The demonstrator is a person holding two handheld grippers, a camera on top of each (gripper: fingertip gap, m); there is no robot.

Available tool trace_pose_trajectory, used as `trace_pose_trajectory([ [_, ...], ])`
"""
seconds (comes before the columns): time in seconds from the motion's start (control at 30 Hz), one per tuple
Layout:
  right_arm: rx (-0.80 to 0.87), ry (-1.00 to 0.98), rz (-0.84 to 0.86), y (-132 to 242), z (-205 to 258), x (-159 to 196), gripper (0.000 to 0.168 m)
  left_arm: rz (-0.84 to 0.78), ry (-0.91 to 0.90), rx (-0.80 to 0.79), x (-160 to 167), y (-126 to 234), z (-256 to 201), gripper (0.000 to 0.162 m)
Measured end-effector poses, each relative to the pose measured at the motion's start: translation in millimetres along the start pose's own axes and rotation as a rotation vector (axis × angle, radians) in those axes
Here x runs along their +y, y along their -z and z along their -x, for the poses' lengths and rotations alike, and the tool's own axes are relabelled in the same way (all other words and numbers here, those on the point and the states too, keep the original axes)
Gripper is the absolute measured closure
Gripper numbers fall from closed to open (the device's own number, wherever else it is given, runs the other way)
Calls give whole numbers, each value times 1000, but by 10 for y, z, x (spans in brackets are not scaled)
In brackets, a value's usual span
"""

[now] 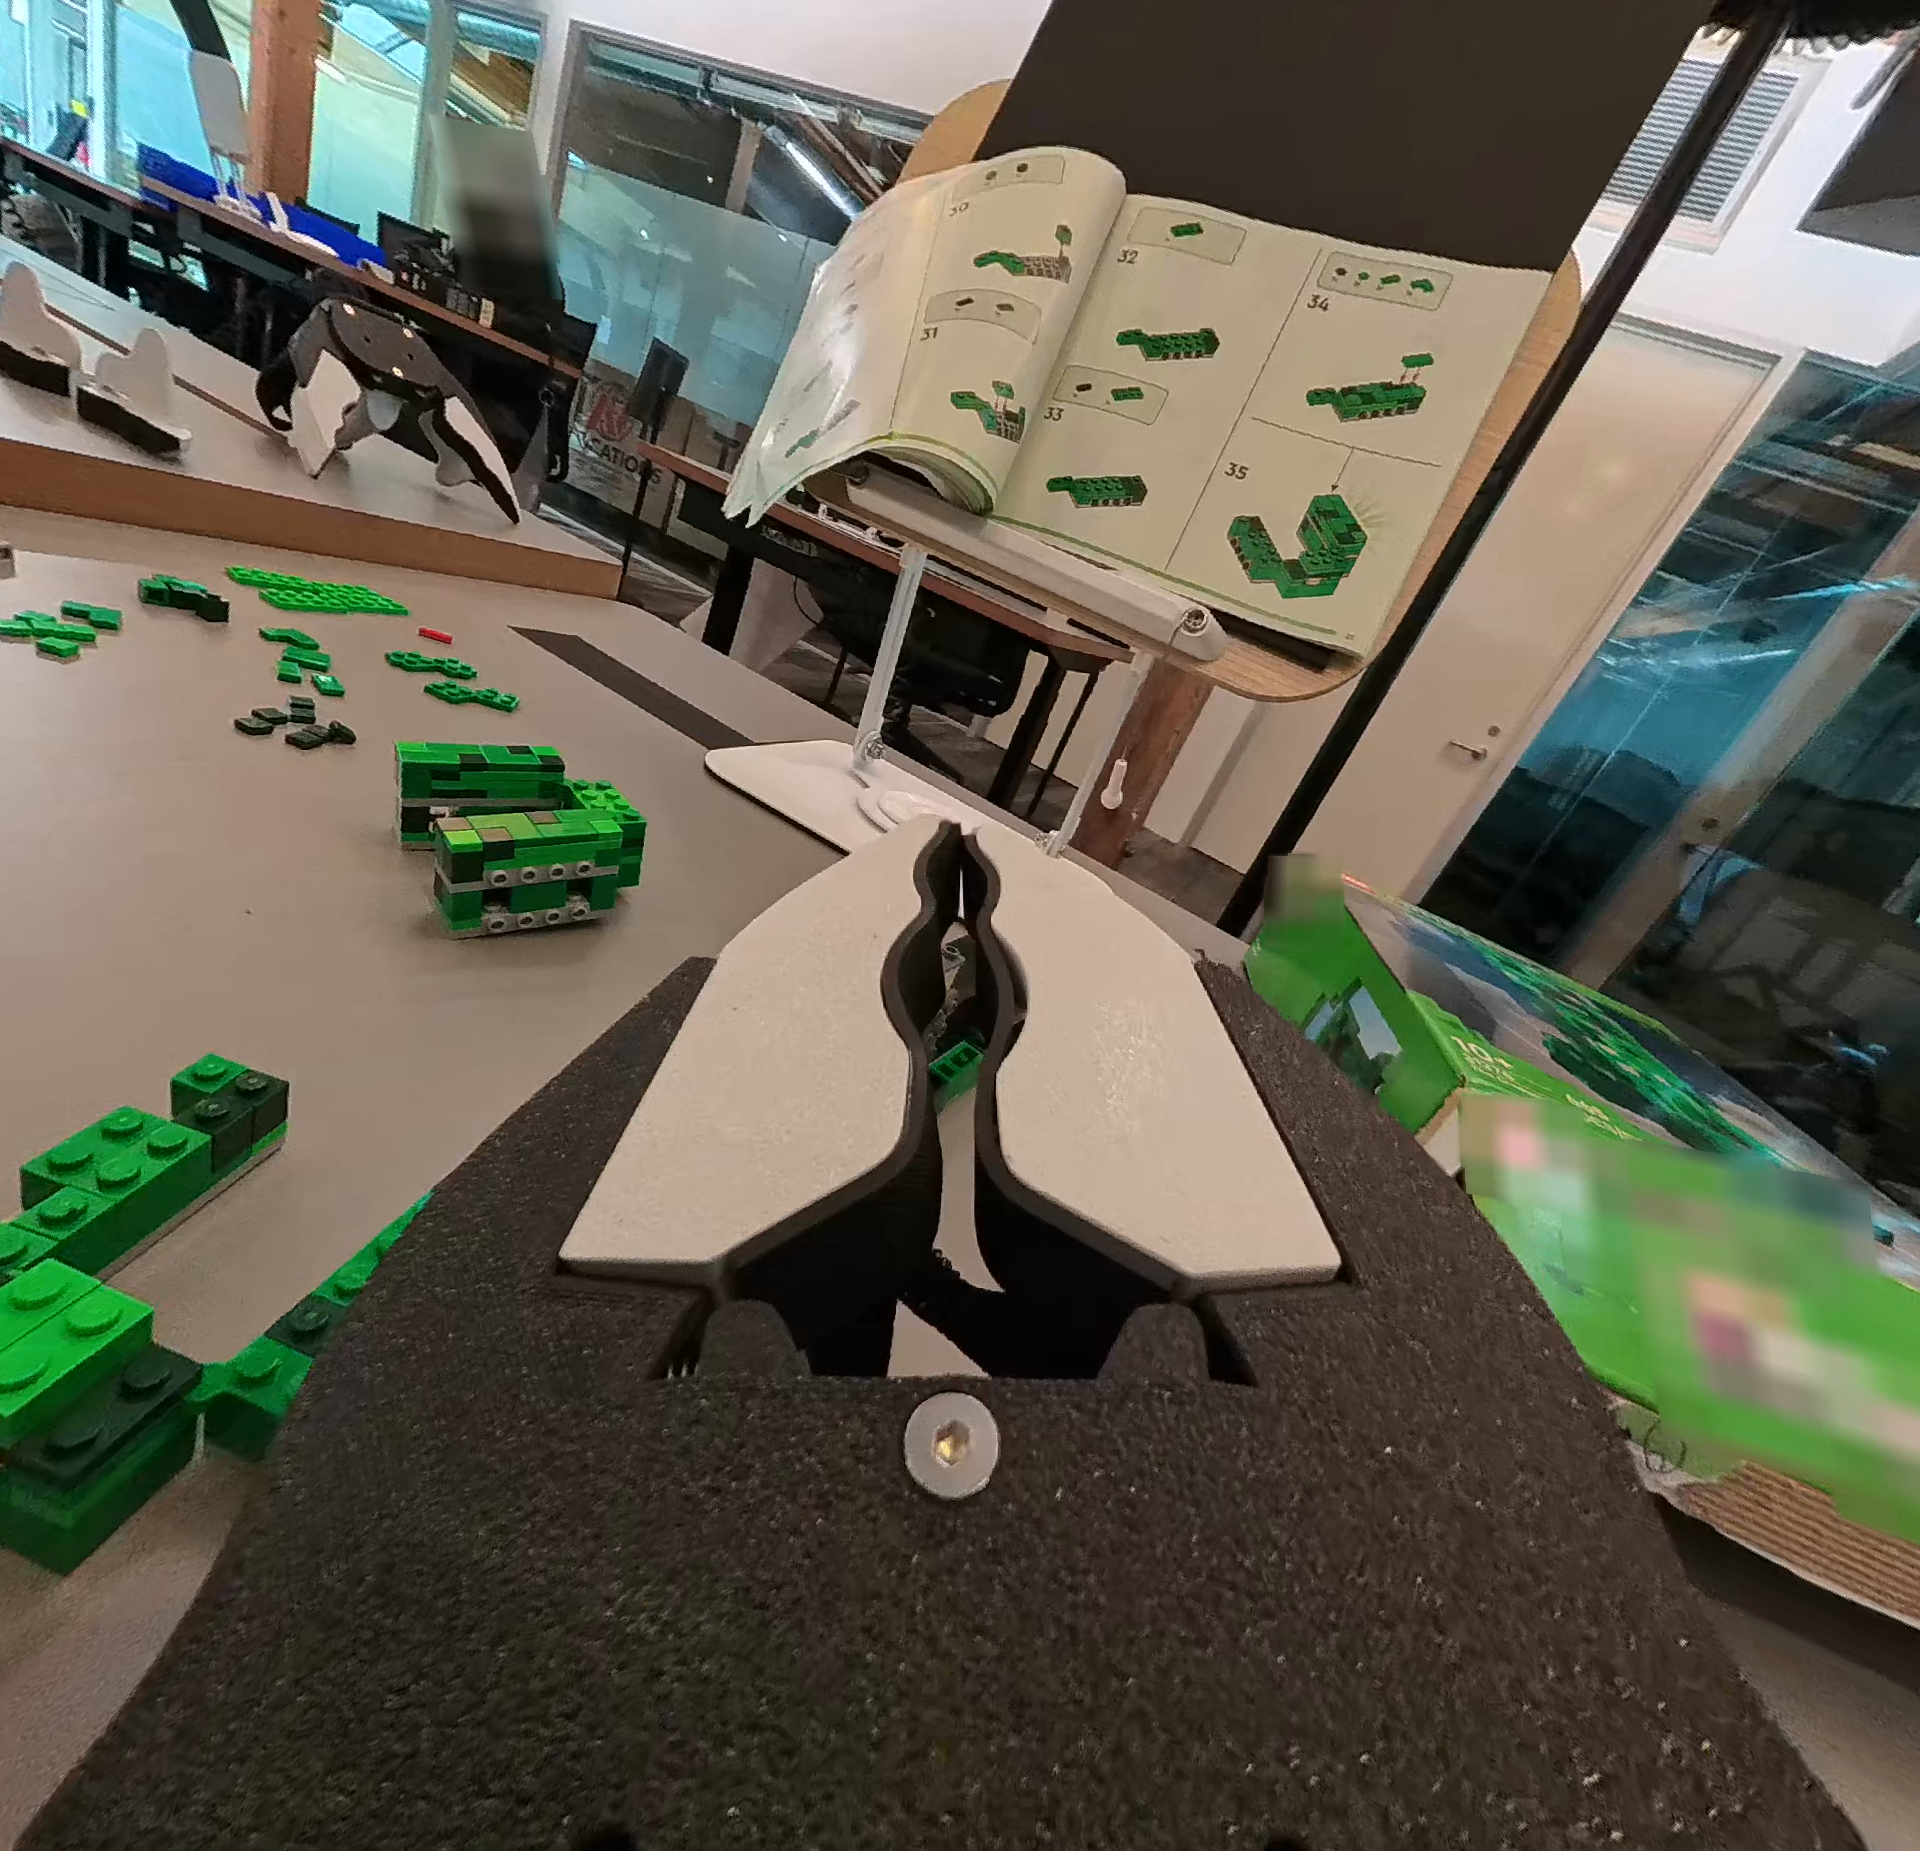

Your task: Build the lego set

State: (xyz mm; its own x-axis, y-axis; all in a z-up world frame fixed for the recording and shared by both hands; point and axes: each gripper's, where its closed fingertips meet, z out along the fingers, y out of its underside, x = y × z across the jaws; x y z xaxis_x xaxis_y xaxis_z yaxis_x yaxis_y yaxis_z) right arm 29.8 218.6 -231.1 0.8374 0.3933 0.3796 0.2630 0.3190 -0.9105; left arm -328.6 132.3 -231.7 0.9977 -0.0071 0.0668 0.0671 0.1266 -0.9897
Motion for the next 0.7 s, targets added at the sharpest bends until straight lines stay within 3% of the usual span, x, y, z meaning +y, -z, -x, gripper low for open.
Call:
trace_pose_trajectory([
  [0.47,-51,5,-11,-6,78,-11,168,15,-62,108,34,-73,-196,162],
  [0.7,-70,39,-16,-1,134,-27,168,10,-50,124,26,-70,-204,162],
])
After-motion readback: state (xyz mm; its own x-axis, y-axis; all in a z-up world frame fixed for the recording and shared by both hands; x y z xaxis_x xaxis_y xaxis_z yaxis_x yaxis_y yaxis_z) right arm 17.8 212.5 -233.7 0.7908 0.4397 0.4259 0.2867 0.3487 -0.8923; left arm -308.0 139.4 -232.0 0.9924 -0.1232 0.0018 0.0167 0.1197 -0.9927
